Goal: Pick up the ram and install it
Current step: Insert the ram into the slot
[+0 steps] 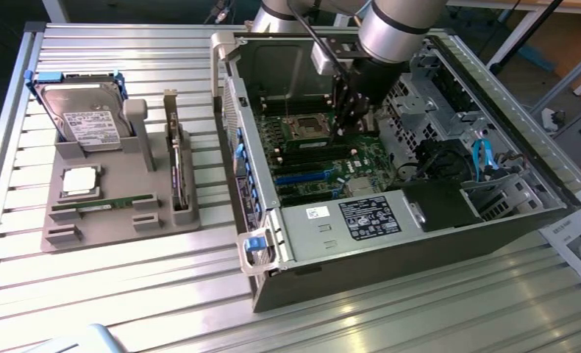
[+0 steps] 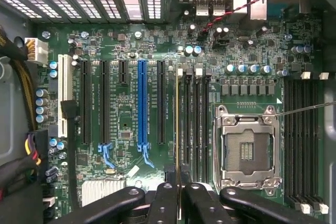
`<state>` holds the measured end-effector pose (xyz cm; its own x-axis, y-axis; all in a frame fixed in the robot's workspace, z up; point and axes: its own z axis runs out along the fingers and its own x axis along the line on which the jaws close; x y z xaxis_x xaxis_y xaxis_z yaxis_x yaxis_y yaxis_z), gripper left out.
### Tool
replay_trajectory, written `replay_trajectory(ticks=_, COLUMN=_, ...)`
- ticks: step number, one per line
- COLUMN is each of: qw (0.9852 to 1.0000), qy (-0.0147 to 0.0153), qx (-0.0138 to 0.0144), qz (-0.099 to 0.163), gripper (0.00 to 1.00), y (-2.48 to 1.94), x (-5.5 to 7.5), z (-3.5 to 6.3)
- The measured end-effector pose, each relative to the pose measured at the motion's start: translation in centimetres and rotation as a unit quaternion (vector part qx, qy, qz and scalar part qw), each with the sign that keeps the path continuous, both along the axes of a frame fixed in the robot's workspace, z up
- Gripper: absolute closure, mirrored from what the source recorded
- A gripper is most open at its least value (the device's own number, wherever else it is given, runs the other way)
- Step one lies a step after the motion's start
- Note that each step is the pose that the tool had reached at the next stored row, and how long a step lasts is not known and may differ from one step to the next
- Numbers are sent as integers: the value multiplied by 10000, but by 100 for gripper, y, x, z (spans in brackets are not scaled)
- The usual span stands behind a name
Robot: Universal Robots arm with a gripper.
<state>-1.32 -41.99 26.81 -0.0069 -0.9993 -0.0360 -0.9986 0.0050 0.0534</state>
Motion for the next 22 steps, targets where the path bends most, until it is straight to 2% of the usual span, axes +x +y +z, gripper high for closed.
replay_trajectory(ticks=4, qw=10000, qy=0, qx=1, qz=0, gripper=88, y=6, x=0, z=-13)
replay_trajectory(ticks=8, qw=10000, qy=0, qx=2, qz=0, gripper=88, y=6, x=0, z=-80)
replay_trajectory(ticks=22, qw=10000, qy=0, qx=2, qz=0, gripper=88, y=6, x=62, z=-85)
